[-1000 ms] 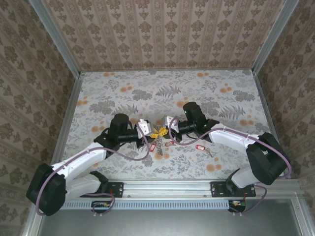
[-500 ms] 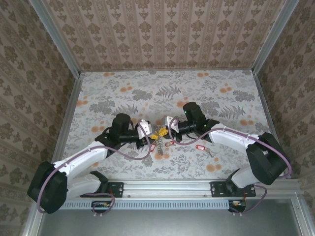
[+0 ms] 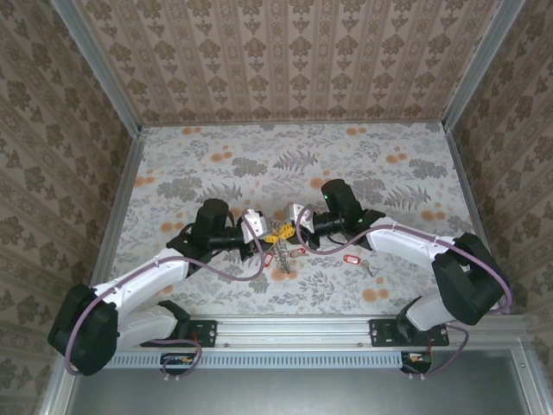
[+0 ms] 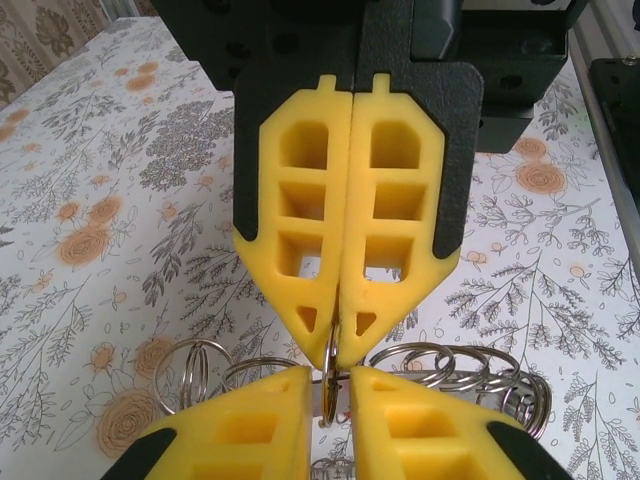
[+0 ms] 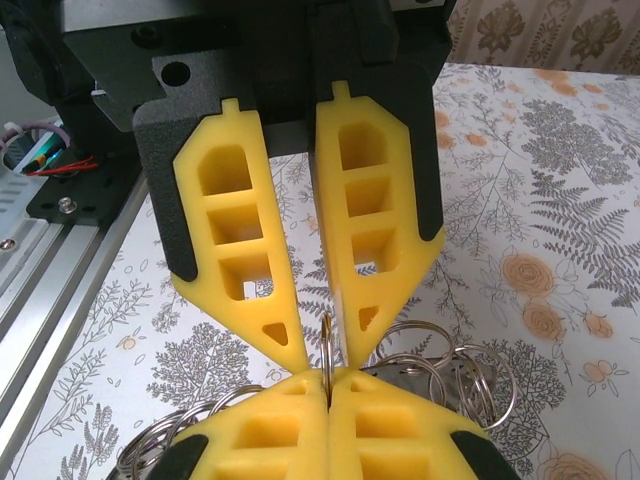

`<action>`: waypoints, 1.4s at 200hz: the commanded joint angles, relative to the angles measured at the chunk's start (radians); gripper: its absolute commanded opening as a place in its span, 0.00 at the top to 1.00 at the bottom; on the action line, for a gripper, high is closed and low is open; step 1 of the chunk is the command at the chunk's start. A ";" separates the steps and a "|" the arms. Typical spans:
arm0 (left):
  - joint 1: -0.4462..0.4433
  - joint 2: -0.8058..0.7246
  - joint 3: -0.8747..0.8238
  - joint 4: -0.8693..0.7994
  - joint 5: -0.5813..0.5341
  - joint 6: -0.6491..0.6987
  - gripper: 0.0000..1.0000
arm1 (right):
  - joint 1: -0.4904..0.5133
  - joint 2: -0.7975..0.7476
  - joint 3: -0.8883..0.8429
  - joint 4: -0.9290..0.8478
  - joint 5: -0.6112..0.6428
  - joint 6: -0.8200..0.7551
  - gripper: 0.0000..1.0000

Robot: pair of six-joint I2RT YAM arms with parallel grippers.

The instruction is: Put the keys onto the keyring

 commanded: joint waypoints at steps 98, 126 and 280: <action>-0.004 -0.047 -0.010 0.017 -0.021 0.018 1.00 | -0.029 -0.108 -0.016 -0.004 0.041 0.020 0.79; -0.004 -0.065 -0.020 0.031 -0.047 0.021 1.00 | -0.083 -0.180 -0.072 0.034 0.126 0.192 0.77; 0.069 -0.287 -0.132 -0.033 -0.074 -0.037 1.00 | -0.015 0.164 0.216 -0.540 0.416 0.754 0.74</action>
